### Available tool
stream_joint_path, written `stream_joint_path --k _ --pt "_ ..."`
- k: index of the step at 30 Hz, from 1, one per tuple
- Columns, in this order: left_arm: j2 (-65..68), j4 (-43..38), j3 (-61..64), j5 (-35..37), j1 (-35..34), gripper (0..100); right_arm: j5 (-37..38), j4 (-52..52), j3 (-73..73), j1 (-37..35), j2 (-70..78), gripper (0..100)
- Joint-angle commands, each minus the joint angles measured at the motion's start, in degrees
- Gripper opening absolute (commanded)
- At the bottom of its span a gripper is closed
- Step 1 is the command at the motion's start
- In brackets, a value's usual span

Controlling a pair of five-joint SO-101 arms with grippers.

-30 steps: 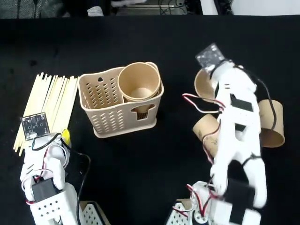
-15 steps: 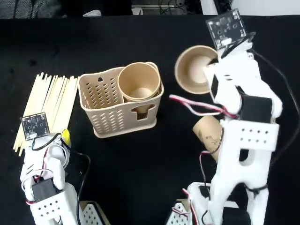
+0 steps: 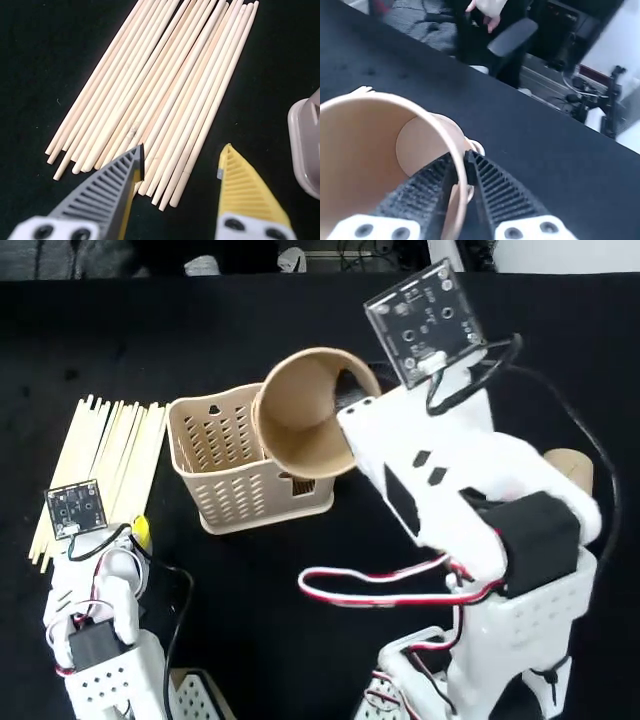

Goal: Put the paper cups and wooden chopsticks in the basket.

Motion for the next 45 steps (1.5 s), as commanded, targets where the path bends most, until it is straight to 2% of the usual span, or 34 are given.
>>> stream_joint_path --k 1,9,19,21,26,29,37,39,43,44,45 --pt "-0.4 0.2 1.0 -0.8 0.6 25 -0.5 -1.2 2.2 -1.8 -1.4 1.1" --pt "-0.4 0.2 1.0 -0.8 0.6 25 -0.3 -10.1 15.0 1.8 -1.5 1.1" --pt "-0.4 0.2 1.0 -0.8 0.7 25 -0.5 -11.0 18.2 1.9 -1.5 1.8" --pt "-0.4 0.2 1.0 -0.8 0.7 25 -0.7 -11.3 18.2 1.9 -1.5 7.5" --pt "-0.4 0.2 1.0 -0.8 0.7 25 0.5 -12.4 18.1 1.8 -1.5 36.9" --pt "-0.4 0.2 1.0 -0.8 0.7 25 1.9 -12.5 17.9 1.8 -1.5 44.5" --pt "-0.4 0.2 1.0 -0.8 0.7 25 3.4 -14.4 14.8 1.5 -1.5 36.3" --pt "-0.4 0.2 1.0 -0.8 0.7 25 3.3 -15.6 12.6 -0.4 -1.5 28.1" --pt "-0.4 0.2 1.0 -0.8 0.7 25 2.5 -17.4 10.2 -5.2 -1.4 4.9" --pt "-0.4 0.2 1.0 -0.8 0.7 25 1.5 -19.0 10.8 -5.4 -1.4 0.8" --pt "-0.4 0.2 1.0 -0.8 0.7 25 0.8 -20.6 11.8 -5.4 -1.4 1.9"
